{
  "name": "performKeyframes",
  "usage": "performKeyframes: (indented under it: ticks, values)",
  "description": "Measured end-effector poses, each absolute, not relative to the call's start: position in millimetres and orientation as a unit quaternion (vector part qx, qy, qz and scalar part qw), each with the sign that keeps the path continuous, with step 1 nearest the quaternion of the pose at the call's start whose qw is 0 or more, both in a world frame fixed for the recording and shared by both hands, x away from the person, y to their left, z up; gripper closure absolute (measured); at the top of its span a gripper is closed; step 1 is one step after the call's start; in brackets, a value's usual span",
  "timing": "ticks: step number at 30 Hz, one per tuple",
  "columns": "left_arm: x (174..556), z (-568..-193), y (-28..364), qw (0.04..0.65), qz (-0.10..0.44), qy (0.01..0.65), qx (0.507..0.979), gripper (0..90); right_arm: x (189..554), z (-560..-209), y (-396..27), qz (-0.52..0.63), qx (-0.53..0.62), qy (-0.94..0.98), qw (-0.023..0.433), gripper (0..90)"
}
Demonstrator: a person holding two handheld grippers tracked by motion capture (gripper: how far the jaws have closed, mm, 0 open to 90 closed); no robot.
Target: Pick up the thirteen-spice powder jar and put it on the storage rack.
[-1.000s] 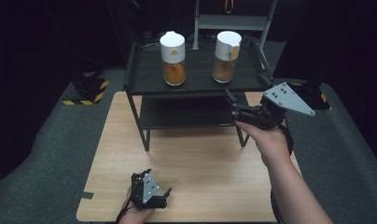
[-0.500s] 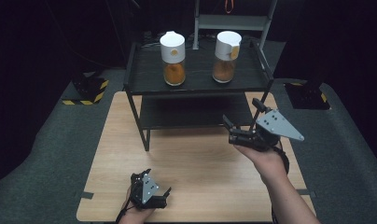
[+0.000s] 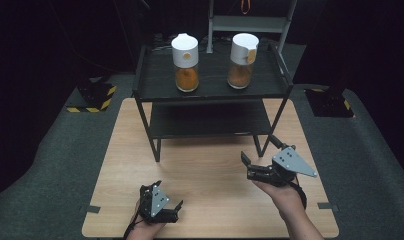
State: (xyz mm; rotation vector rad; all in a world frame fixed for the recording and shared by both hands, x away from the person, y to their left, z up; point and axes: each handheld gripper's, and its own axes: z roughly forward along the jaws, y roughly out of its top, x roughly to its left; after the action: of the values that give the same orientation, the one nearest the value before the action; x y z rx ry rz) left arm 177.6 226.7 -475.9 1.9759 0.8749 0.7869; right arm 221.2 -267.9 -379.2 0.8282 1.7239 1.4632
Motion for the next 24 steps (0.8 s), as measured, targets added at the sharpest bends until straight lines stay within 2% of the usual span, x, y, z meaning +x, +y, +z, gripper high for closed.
performKeyframes:
  ticks: [24]
  values:
    - [176,-476,225,0.405,0.317,0.342,0.787,0.6,206,-442,-275,0.505,0.348,0.715,0.335,0.0]
